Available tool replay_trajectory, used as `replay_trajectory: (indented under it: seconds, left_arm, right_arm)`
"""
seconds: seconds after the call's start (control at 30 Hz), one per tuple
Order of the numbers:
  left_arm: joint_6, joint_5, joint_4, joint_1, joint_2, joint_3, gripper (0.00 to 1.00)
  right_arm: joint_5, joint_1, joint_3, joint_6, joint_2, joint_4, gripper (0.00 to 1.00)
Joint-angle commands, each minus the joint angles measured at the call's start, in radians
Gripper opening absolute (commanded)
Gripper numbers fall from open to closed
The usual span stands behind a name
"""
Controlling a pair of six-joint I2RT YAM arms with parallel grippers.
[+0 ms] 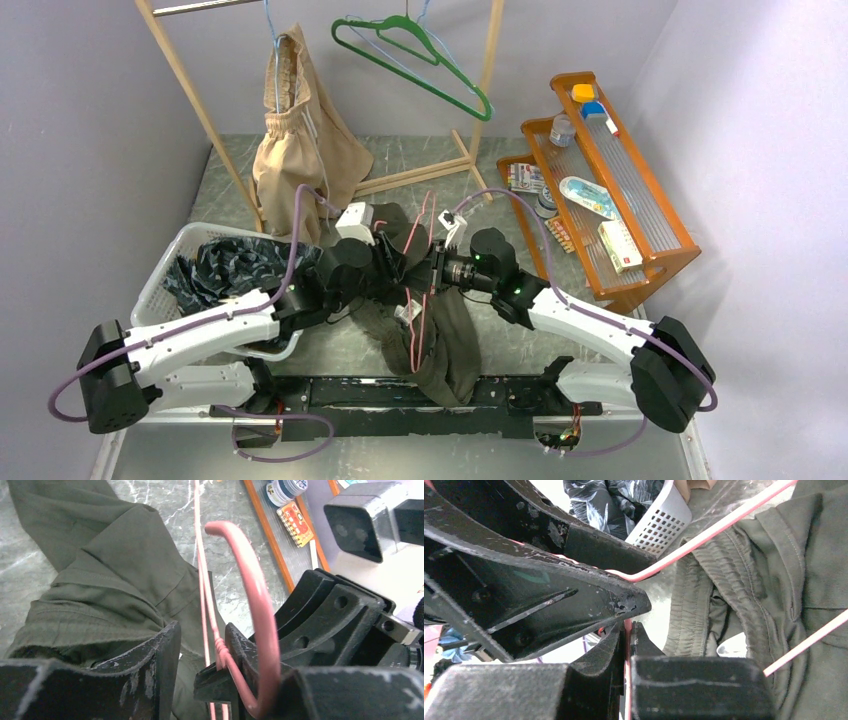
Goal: Remove the shorts from the hanger
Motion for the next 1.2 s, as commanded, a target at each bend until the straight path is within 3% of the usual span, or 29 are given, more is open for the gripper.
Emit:
replay_trajectory:
  seconds: [0.0,0.23,0.6,0.67,0.73,0.8,0.87,0.97,1.13,1.17]
  left_arm:
    - [-0.054,-0.071,0.023,-0.006,-0.053,-0.04,0.41]
    - [-0.038,-0.06,0.128,-0.006,-0.114,-0.076,0.49]
    - [-0.065,-0.008,0.155,-0.006,-0.063,-0.081,0.35]
    - [-0.06,-0.019,0.152,-0.006,-0.063,-0.081,0.3]
    - [-0.043,-0.036,0.158,-0.006,-0.067,-0.078,0.1]
    - [-0.045,-0.053,0.12,-0.006,-0.067,-0.058,0.07]
    - [-0.052,-0.073,0.067,-0.006,-0.062,-0.03,0.07]
    - [-0.065,-0.128,0.011,-0.006,-0.058,0.006,0.07]
    - [-0.096,-0.261,-0.108,-0.006,-0.028,0.126,0.07]
    - [-0.108,-0.291,-0.138,-0.006,-0.013,0.159,0.07]
  right_arm:
    - [-0.029,-0.004,-0.009,0.032,-0.002,0.059,0.0]
    - [-0.046,-0.004,-0.021,0.03,-0.005,0.056,0.0]
    - [-0.065,-0.004,-0.047,0.09,0.008,0.16,0.0]
    - [-0.068,-0.004,-0.042,0.085,0.008,0.151,0.0]
    - [-0.075,-0.004,-0.038,0.082,0.009,0.143,0.0]
    - [-0.091,-0.004,-0.038,0.075,0.007,0.137,0.0]
    - [-0.094,-0.004,-0.038,0.055,-0.004,0.109,0.07]
    - [-0.076,-0.004,-0.022,-0.003,-0.032,0.032,0.27]
    - [0.027,-0.001,0.041,-0.159,-0.146,-0.205,0.52]
    - [0.068,0.0,0.048,-0.194,-0.169,-0.253,0.62]
